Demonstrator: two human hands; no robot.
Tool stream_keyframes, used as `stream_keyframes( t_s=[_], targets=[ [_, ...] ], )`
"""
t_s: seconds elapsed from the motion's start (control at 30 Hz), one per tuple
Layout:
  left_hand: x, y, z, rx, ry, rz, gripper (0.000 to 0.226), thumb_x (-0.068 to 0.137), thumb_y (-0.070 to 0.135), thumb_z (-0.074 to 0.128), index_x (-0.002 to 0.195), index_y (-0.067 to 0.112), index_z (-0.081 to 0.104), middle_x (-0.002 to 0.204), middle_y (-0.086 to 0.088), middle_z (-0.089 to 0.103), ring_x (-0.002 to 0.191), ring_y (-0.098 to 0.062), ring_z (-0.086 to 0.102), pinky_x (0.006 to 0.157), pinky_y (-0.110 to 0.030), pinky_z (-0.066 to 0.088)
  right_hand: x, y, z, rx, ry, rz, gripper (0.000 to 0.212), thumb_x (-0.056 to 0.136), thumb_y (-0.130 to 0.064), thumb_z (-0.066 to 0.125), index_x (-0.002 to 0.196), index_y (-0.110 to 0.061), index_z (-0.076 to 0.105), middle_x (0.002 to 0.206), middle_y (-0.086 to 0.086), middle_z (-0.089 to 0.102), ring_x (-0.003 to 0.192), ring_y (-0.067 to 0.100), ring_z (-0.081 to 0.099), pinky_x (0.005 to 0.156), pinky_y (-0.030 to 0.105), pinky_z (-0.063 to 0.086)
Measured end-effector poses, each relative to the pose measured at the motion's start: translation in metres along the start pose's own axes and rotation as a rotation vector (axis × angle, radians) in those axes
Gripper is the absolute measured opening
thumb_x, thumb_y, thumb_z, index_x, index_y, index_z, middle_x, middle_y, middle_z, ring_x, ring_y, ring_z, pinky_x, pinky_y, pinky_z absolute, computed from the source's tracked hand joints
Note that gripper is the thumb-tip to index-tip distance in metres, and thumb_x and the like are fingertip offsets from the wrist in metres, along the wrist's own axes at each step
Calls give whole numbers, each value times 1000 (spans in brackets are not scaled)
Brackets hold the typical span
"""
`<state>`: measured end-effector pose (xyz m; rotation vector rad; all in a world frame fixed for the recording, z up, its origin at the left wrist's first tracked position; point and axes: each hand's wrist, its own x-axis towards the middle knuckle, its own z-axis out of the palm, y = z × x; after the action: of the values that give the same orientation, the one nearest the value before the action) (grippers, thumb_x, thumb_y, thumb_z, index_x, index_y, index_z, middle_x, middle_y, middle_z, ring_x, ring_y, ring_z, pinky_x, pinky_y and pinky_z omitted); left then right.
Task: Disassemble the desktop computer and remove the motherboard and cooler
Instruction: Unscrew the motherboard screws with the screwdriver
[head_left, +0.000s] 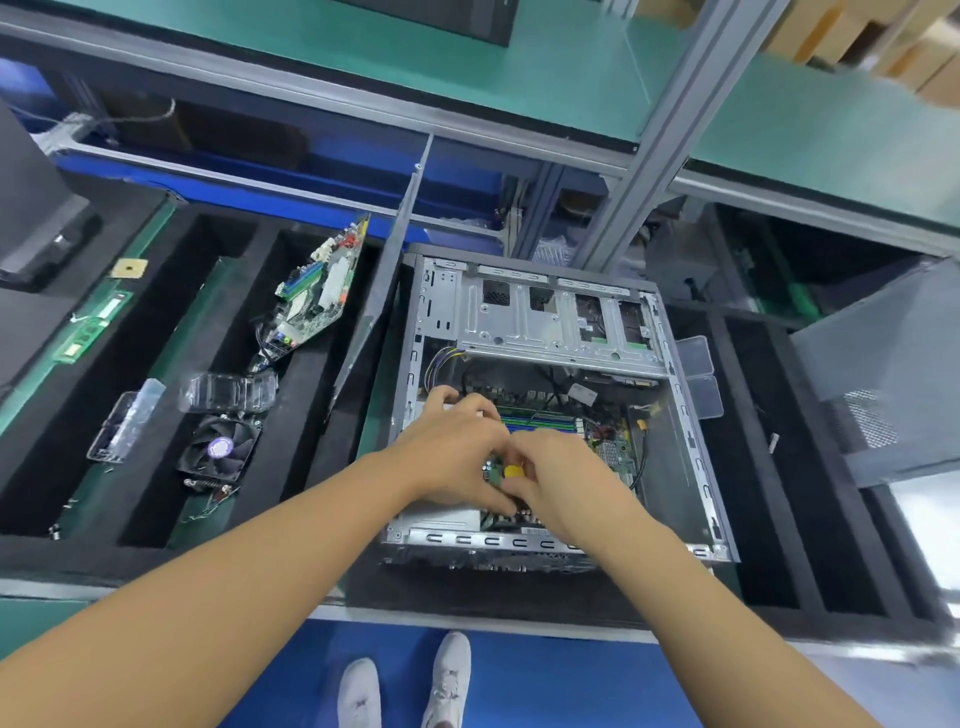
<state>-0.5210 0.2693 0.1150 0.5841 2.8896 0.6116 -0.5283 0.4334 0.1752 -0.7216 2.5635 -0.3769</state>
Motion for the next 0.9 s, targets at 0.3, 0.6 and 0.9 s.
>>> stream_keyframes(
  t_s=[0.3, 0.6, 0.9],
  targets=[
    [1, 6, 4, 40, 25, -111, 32, 63, 60, 50, 60, 29, 49, 77, 16, 55, 113, -4, 41, 97, -39, 24, -1, 0, -7, 66, 15, 136, 33, 91, -48, 61, 92, -17, 49, 86, 1, 60, 78, 23, 56, 64, 35, 43],
    [2, 6, 2, 18, 8, -58, 35, 70, 65, 58, 86, 35, 62, 83, 23, 60, 111, -1, 36, 100, -42, 24, 7, -2, -14, -48, -112, 109, 19, 90, -25, 58, 85, -26, 41, 77, -6, 51, 66, 13, 47, 53, 29, 33],
    [4, 3, 7, 27, 18, -93, 32, 66, 63, 54, 62, 32, 51, 78, 20, 60, 106, -4, 40, 92, -40, 23, 15, -6, -9, -23, -21, 277, 35, 91, -48, 58, 78, -20, 43, 74, 0, 49, 70, 24, 52, 48, 30, 29]
  ],
)
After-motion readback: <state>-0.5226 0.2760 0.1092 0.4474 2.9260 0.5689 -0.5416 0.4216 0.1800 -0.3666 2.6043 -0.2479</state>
